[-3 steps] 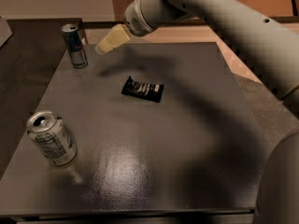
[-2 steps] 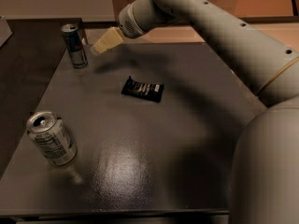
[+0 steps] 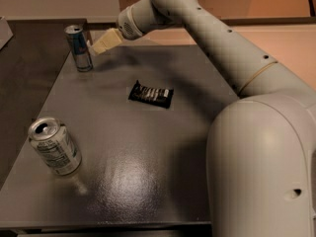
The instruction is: Pick redbull can
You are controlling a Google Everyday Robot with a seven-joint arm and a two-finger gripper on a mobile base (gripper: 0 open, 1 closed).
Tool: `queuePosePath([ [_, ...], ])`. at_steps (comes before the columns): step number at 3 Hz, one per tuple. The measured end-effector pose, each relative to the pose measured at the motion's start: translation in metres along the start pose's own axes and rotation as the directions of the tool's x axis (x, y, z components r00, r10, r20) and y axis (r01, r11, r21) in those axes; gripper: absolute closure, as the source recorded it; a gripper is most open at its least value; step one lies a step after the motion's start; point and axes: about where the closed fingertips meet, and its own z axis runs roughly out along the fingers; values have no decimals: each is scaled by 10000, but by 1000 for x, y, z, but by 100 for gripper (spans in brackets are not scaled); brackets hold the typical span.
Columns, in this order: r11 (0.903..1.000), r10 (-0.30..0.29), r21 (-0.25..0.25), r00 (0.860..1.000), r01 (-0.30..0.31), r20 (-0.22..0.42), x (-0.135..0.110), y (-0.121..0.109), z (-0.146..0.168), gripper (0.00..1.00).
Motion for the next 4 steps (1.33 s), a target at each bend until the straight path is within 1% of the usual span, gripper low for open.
queuePosePath([
  [1,9992,-143,-361,9999,146,70,-9,0,16,0],
  [2,9958,-392,-824,9992,399,92,-18,12,36,0],
  [3,9928,-562,-1055,9983,574,142,-23,21,50,0],
  [4,9897,-601,-1288,9980,622,201,-25,28,62,0],
])
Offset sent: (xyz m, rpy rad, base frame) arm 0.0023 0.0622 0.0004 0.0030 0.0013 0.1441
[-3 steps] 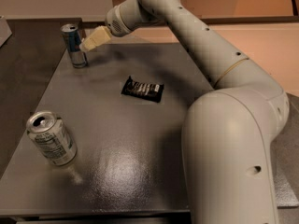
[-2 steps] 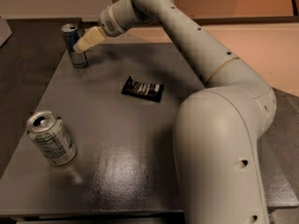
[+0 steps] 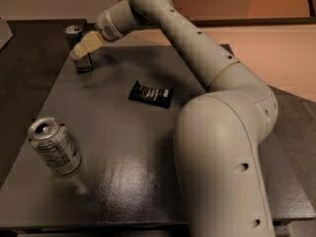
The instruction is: Pick redbull can
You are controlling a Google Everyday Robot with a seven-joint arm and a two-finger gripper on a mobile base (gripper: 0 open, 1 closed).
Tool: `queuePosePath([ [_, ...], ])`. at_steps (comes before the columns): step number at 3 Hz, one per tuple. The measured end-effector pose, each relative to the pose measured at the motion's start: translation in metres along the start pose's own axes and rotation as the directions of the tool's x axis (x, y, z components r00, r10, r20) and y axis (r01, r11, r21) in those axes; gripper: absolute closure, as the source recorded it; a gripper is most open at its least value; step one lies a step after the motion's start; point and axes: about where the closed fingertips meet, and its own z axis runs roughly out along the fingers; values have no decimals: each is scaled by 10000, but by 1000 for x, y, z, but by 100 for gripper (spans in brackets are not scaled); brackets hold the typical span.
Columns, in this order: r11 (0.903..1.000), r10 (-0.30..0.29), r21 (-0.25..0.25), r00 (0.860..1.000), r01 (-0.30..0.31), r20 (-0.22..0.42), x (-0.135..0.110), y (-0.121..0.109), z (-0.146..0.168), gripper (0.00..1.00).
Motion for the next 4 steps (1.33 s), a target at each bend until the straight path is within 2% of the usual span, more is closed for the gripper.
queuePosePath([
  [1,9996,41,-292,9999,-38,107,-2,7,9,0],
  [2,9979,118,-641,9996,-100,274,-7,18,15,18],
  [4,9965,242,-811,9981,-196,561,-14,24,17,65],
])
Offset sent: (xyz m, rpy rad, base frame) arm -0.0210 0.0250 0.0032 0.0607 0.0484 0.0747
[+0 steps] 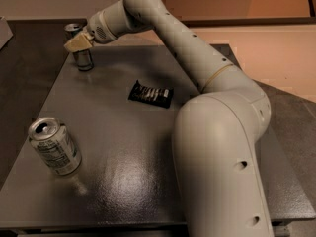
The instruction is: Pick redbull can
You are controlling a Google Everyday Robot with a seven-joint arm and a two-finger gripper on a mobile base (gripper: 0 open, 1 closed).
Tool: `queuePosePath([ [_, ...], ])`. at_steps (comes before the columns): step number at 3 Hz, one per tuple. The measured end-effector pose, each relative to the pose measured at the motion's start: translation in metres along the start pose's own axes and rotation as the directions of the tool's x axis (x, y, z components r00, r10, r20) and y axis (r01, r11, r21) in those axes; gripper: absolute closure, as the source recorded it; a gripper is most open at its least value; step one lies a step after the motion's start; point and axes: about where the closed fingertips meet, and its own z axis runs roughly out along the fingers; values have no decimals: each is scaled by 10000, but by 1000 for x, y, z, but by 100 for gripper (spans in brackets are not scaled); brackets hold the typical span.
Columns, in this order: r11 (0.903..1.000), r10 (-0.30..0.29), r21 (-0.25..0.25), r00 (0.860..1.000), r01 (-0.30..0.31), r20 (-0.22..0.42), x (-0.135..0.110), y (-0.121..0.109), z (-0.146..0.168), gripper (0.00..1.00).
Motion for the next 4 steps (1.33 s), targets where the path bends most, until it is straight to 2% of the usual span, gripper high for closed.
queuePosePath([
  [1,10000,-4,85,9999,3,148,-5,4,-8,87],
  [2,9997,-157,188,9995,151,289,-12,14,-26,100],
  [4,9964,-643,572,9976,628,261,-27,40,-75,100],
])
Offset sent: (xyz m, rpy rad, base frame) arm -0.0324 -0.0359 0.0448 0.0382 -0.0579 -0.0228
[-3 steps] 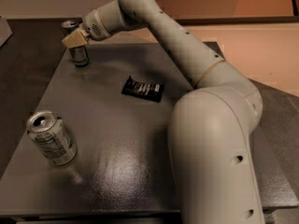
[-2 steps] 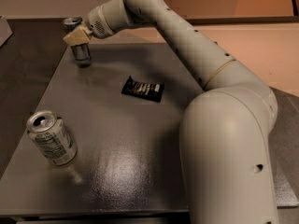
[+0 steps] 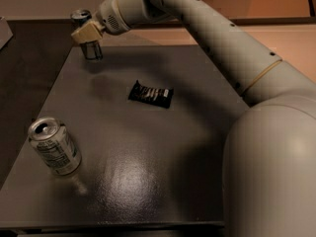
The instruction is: Pick redbull can
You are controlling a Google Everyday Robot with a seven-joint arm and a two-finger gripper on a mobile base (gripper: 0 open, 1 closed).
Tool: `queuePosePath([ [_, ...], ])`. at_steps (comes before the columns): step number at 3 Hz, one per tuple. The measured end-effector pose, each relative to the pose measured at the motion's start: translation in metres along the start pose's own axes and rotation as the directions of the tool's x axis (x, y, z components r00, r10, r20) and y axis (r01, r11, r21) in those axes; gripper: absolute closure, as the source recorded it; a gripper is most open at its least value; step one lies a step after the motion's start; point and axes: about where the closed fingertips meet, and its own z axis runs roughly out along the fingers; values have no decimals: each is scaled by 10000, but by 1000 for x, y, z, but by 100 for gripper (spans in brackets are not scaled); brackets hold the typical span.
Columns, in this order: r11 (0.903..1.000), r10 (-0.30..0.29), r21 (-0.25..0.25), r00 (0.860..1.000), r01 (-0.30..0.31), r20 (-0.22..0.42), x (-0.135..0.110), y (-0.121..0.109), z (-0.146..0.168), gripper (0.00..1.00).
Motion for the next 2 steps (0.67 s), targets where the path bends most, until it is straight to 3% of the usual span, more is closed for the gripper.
queuePosePath([
  [2,9984,-473,295,9988,477,-157,-18,18,-42,100],
])
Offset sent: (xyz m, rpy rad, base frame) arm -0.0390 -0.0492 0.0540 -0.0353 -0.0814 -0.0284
